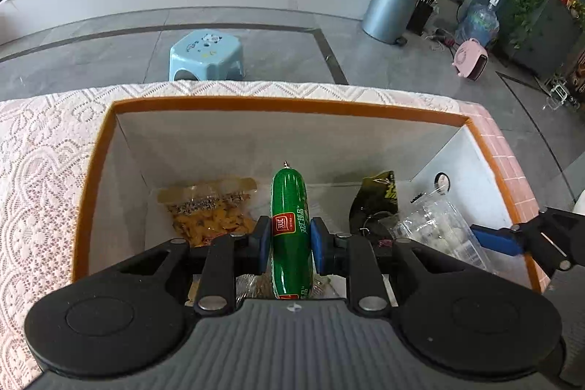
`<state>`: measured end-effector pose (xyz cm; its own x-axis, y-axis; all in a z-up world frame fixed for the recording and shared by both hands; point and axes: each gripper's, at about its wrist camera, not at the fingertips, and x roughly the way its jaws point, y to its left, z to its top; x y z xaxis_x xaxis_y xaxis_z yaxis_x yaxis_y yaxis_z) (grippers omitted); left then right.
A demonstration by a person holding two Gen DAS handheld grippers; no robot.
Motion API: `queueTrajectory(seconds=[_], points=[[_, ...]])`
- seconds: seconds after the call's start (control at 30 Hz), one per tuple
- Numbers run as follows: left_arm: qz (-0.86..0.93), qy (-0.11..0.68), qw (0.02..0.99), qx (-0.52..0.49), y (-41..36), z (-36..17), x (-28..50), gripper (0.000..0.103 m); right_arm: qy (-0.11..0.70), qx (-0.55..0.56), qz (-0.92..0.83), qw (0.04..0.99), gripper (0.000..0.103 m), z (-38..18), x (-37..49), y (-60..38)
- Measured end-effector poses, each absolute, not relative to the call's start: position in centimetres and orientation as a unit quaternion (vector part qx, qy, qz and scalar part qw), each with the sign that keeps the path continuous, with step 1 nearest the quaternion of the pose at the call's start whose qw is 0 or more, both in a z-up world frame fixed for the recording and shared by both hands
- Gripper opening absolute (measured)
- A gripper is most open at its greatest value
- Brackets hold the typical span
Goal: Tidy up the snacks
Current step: 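Carry both held snacks over the orange box and lower them inside, then open both grippers to drop the snacks into the box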
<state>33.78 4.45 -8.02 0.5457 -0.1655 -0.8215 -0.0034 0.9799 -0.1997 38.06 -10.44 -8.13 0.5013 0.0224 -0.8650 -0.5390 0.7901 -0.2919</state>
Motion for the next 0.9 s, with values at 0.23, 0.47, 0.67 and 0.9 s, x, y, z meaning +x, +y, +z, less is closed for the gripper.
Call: queueTrajectory(seconds=[0.23,0.47,0.67,0.9], points=[[-0.048,0.478,0.873,-0.084,4.2,-8.5,34.9,0.025,0.485,-0.263,0.166,0.817,0.059,-8.2,38.4,-10.8],[-0.043,0.472,0.877,-0.082,4.0,-7.5,33.8,0.026,0.465,-0.268,0.168,0.827,0.064,-7.0,37.6,-10.9],[-0.037,0.466,0.881,-0.069,4.3,-5.4,32.0,0.034,0.462,-0.268,0.167,0.829,0.065,-6.0,36.4,-10.8],[-0.041,0.434,0.899,-0.048,4.1,-1.3,28.3,0.044,0.443,-0.268,0.170,0.839,0.067,-3.0,33.9,-10.7]])
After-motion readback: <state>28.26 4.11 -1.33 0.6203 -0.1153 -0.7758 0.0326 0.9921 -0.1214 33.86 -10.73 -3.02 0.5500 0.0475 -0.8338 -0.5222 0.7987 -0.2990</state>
